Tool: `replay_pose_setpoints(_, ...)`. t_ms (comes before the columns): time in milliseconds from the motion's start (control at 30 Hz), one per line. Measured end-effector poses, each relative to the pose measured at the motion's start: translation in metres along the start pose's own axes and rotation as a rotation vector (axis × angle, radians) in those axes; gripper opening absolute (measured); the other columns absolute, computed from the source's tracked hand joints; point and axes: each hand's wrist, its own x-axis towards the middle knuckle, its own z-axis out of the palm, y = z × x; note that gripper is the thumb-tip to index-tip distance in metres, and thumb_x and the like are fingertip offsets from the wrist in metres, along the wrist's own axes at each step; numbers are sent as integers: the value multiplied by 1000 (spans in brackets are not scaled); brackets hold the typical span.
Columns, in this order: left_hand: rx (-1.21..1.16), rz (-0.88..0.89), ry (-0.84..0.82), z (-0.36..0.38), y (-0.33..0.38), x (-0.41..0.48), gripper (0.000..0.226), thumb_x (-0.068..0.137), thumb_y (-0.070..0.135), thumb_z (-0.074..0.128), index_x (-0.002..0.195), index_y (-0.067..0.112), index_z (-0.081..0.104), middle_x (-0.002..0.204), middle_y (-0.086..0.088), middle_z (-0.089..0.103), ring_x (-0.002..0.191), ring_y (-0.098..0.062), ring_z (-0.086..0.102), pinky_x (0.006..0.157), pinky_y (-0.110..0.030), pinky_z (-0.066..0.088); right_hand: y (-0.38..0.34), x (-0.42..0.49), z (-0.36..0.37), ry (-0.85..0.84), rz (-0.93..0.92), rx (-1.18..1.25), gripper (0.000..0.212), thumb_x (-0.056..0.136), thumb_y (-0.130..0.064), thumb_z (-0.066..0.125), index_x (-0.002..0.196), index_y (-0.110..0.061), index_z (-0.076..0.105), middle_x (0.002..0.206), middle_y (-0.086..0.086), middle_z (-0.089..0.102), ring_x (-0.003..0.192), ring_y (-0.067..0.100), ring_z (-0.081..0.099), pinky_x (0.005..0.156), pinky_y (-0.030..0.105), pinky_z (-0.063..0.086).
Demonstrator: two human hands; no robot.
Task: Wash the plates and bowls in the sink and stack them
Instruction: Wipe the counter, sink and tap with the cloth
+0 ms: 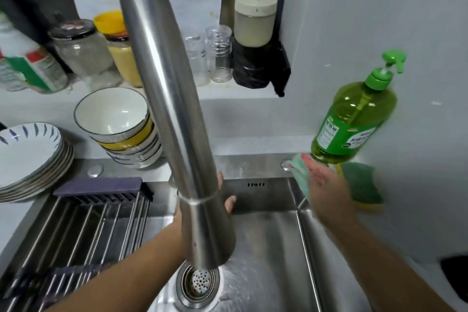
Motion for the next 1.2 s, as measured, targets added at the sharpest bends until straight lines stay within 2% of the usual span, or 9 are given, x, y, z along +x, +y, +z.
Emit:
replay_pose_setpoints(167, 106, 126, -38, -28, 23, -5, 73, 79, 41, 43, 128, -9, 66, 138, -28, 61, 125, -40, 63, 90, -56, 59, -26, 56, 103, -498, -369, -490, 43, 108, -41, 28, 146, -39, 46, 156, -16, 40, 146, 10, 28, 125, 41, 13)
replay_pose_setpoints(267, 103, 112, -29, -29, 21, -7, 88, 83, 46, 29, 158, 0, 31, 167, -18, 24, 155, -30, 25, 116, -53, 40, -38, 64, 138, -771, -373, -641, 48, 109, -42, 17, 155, -34, 31, 166, -16, 12, 152, 4, 2, 111, 21, -20)
replay_pose_setpoints(333, 169, 75, -74, -31, 24, -8, 91, 87, 57, 11, 164, 8, 4, 171, -12, -5, 159, -23, -3, 125, -42, 22, -44, 72, 150, -871, -349, -607, 52, 107, -49, 15, 156, -35, 26, 164, -19, 4, 151, 2, -6, 112, 25, -25)
replay_pose_setpoints(433, 177, 47, -11, -31, 30, -3, 100, 88, 73, -16, 163, 8, -1, 170, -13, -9, 159, -24, -8, 129, -41, 11, -52, 89, 152, -948, -356, -603, 53, 105, -55, 13, 157, -41, 15, 162, -24, -5, 149, 0, -12, 116, 31, -20)
replay_pose_setpoints(567, 118, 37, 12, -33, 34, 13, 111, 79, 79, -23, 164, 12, 1, 172, -8, -8, 158, -18, -14, 122, -26, -11, -34, 102, 100, -917, -352, -624, 48, 109, -41, 7, 157, -41, 15, 159, -25, 6, 147, -4, -4, 105, 16, -16)
replay_pose_setpoints(667, 71, 26, -21, -29, 37, 32, 101, 84, 76, -9, 163, 14, -10, 169, -2, -24, 150, -12, -34, 120, -26, -21, -2, 105, 61, -777, -348, -755, 47, 109, -38, 6, 153, -55, 9, 162, -27, 0, 151, 1, -10, 122, 47, -12)
replay_pose_setpoints(733, 90, 0, -32, -21, 36, 40, 99, 83, 75, -8, 160, 15, -17, 167, -2, -31, 149, -13, -38, 123, -31, -21, 4, 101, 66, -695, -337, -853, 49, 109, -36, 6, 155, -50, 4, 165, -21, -4, 152, 6, -14, 118, 45, -18)
replay_pose_setpoints(867, 64, -2, -76, -22, 26, 43, 104, 78, 78, -1, 159, 17, -22, 167, -1, -31, 149, -13, -37, 121, -31, -21, -21, 81, 105, -775, -334, -648, 51, 106, -49, 8, 156, -45, 17, 164, -24, 2, 146, -7, -12, 107, 24, -31)
replay_pose_setpoints(1200, 40, -9, -84, -21, 29, 48, 108, 76, 81, -1, 159, 16, -23, 165, -1, -35, 149, -15, -37, 123, -35, -16, 9, 87, 54, -472, -125, -824, 58, 104, -55, 9, 159, -38, 1, 168, -9, -5, 153, 16, -17, 124, 41, -12)
